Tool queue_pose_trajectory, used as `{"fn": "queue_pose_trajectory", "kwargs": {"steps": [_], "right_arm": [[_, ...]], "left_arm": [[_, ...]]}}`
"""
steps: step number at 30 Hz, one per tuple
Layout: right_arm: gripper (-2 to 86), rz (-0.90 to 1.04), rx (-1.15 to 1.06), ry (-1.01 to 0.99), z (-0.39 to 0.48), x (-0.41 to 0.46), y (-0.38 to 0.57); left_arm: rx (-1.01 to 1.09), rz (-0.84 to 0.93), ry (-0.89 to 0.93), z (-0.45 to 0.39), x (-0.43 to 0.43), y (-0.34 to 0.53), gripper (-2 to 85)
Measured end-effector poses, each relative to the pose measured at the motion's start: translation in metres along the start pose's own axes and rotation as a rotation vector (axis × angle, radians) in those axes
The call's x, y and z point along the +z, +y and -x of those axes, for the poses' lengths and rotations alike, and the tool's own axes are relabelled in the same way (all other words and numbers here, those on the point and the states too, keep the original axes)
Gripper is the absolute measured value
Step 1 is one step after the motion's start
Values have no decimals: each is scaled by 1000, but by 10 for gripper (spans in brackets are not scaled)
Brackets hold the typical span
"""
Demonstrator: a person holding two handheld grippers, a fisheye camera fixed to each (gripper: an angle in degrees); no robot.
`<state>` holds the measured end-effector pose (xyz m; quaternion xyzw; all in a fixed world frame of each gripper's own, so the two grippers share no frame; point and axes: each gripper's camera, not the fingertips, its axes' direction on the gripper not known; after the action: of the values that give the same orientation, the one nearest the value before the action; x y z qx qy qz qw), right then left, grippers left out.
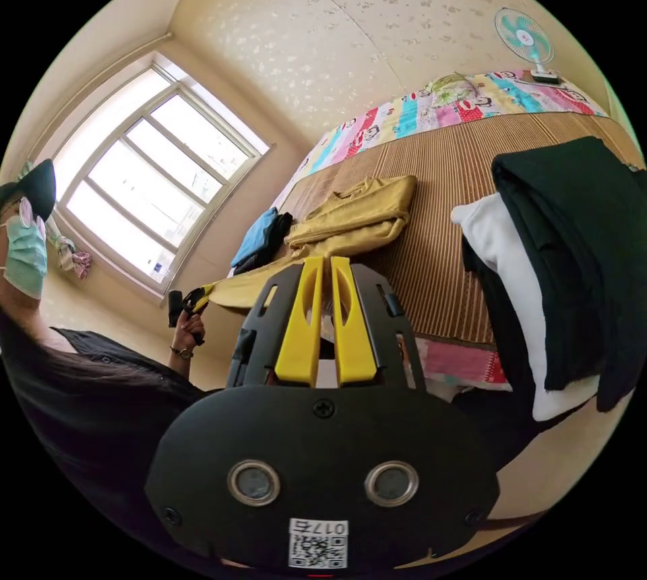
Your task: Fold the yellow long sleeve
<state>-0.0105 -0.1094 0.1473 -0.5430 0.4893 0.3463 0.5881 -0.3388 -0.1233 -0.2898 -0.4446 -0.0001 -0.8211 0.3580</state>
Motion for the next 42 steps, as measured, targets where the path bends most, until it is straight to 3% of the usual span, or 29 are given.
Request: {"fn": "queue_pose_trajectory", "kwargs": {"steps": [3, 8, 12, 17, 20, 21, 22, 24, 27, 29, 32, 35, 37, 39, 42], "right_arm": [[29, -23, 21, -38, -4, 5, -16], [36, -65, -11, 184, -2, 85, -130], [62, 73, 21, 432, -21, 198, -227], [66, 39, -78, 361, 3, 241, -200], [45, 80, -191, 469, -1, 282, -150], [33, 191, -172, 585, -21, 310, -132], [21, 349, -133, 702, -48, 338, -116], [13, 210, -158, 671, -52, 324, -99], [8, 224, -10, 749, -40, 314, -109], [6, 94, -37, 644, -15, 302, -110], [6, -24, -203, 336, 25, 301, -104], [6, 95, -257, 298, 36, 347, -96], [6, 409, -289, 427, 21, 417, -81], [6, 312, -359, 469, 27, 404, -71], [5, 345, -302, 513, 22, 385, -71]], "left_arm": [[-18, -45, 24, 0, 11, -19, 40], [-41, -148, -62, 16, 67, -132, 42], [-171, -114, -313, 56, 132, -225, 93], [-25, -122, -540, 41, 160, -203, 113], [78, 91, -705, 54, 211, -159, 112], [46, 213, -810, 72, 231, -143, 110], [55, 179, -799, 78, 228, -124, 111], [-8, 59, -735, 75, 203, -104, 127], [-174, -79, -640, 73, 166, -76, 159], [-252, -145, -507, 78, 152, -58, 164], [-378, -97, -416, 97, 158, -43, 168], [-434, -56, -389, 112, 173, -35, 133], [-444, -96, -299, 116, 171, -43, 83], [-442, -88, -277, 113, 173, -60, 63], [-202, -63, -254, 68, 191, -104, 48]]}}
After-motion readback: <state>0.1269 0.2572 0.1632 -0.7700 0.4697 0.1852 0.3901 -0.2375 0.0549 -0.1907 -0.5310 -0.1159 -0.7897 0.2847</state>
